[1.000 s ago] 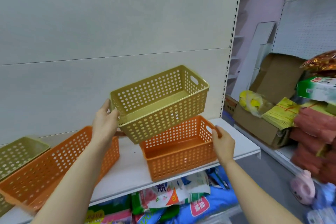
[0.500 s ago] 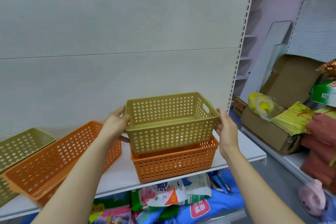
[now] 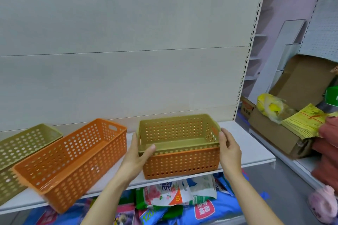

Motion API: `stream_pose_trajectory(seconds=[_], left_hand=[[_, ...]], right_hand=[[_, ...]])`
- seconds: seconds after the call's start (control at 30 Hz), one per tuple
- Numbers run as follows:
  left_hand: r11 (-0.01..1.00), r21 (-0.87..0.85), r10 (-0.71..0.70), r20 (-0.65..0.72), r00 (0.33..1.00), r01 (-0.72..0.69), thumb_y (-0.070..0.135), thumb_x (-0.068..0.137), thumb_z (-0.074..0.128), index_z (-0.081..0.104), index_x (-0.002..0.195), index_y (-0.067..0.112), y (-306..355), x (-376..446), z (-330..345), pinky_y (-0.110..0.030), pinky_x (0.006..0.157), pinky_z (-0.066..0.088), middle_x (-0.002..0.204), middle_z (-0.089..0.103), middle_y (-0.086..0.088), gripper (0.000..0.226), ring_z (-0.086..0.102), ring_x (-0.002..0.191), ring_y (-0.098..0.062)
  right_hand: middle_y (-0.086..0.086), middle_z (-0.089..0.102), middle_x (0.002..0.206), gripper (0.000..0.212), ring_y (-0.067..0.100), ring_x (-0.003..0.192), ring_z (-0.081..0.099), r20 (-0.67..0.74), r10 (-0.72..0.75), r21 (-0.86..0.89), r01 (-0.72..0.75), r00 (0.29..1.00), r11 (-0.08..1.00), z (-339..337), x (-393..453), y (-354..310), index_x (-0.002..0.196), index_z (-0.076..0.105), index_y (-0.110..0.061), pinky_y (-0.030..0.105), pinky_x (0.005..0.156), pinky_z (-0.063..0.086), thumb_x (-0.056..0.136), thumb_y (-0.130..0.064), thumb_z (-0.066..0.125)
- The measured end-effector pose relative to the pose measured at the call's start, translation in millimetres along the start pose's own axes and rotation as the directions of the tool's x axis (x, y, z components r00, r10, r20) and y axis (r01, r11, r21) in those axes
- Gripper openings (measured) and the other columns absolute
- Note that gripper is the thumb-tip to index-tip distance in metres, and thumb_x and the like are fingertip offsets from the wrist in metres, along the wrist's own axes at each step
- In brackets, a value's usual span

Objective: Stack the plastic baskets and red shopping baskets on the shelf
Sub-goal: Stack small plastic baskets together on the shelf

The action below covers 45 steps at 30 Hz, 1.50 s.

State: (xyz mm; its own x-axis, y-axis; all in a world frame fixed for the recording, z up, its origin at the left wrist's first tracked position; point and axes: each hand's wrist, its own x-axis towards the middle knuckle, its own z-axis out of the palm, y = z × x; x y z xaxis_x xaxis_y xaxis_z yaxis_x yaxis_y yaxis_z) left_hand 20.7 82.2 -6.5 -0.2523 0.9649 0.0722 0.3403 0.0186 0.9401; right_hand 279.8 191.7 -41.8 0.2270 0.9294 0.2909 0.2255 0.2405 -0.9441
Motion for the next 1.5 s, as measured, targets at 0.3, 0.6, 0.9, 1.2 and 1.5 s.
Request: stream_pose_trajectory(seconds=[0.3,0.6,0.9,1.2,1.5], left_hand=[[0.969,0.223,0.132,-0.128,0.983,-0.101,0.047,0.093,0.059,0.049,0.135,0.035,-17,32,-1,-0.038,0.096,0.054,0.124,0.064,0.017,0.045,0.062,0.109,-0.001],[0.521,0.827,0.458,-0.480,0.748,0.212,0.042,0.092,0.062,0.058,0.133,-0.002,-50,-9,-72,-0.053,0.099,0.045,0.137,0.057,-0.023,0.060,0.052,0.126,-0.043],[0.662,0.505,0.106,-0.794,0.598,0.553,0.045,0.098,0.050,0.023,0.153,-0.004,-83,-62,-163,-0.051,0.117,0.023,0.160,0.024,-0.025,0.078,0.022,0.148,-0.039],[0.807,0.336,-0.126,-0.705,0.698,0.485,0.037,0.104,0.039,0.004,0.155,-0.005,-87,-63,-171,-0.042,0.102,0.041,0.163,0.018,-0.020,0.075,0.036,0.142,-0.036],[0.918,0.324,0.019,-0.614,0.789,0.230,0.003,0.097,0.044,0.040,0.147,0.018,-123,-69,-230,-0.038,0.084,0.045,0.121,0.065,-0.015,0.052,0.062,0.109,-0.037]], right_hand=[[0.007,0.065,0.108,0.036,0.026,0.095,0.059,0.031,-0.074,-0.268,0.080,0.997,0.960,15,19,6,0.129,0.054,-0.013,0.033,0.074,0.042,0.103,-0.030,0.036],[0.020,0.062,0.125,0.037,0.038,0.119,0.055,0.123,-0.507,-0.503,0.494,0.853,0.709,40,1,-15,0.127,0.058,0.001,0.049,0.101,0.045,0.092,-0.012,0.057],[0.019,0.064,0.125,0.039,0.037,0.118,0.059,0.265,-0.641,-0.395,0.688,0.720,0.609,103,-62,-49,0.126,0.061,0.002,0.046,0.106,0.036,0.093,-0.019,0.054],[0.017,0.068,0.118,0.046,0.037,0.110,0.064,0.311,-0.658,-0.334,0.727,0.686,0.600,179,-114,-78,0.120,0.064,0.002,0.049,0.099,0.045,0.092,-0.028,0.043],[0.006,0.063,0.128,0.056,0.026,0.120,0.055,0.392,-0.446,-0.295,0.569,0.805,0.768,218,-154,-85,0.138,0.051,-0.012,0.038,0.097,0.046,0.095,-0.044,0.035]])
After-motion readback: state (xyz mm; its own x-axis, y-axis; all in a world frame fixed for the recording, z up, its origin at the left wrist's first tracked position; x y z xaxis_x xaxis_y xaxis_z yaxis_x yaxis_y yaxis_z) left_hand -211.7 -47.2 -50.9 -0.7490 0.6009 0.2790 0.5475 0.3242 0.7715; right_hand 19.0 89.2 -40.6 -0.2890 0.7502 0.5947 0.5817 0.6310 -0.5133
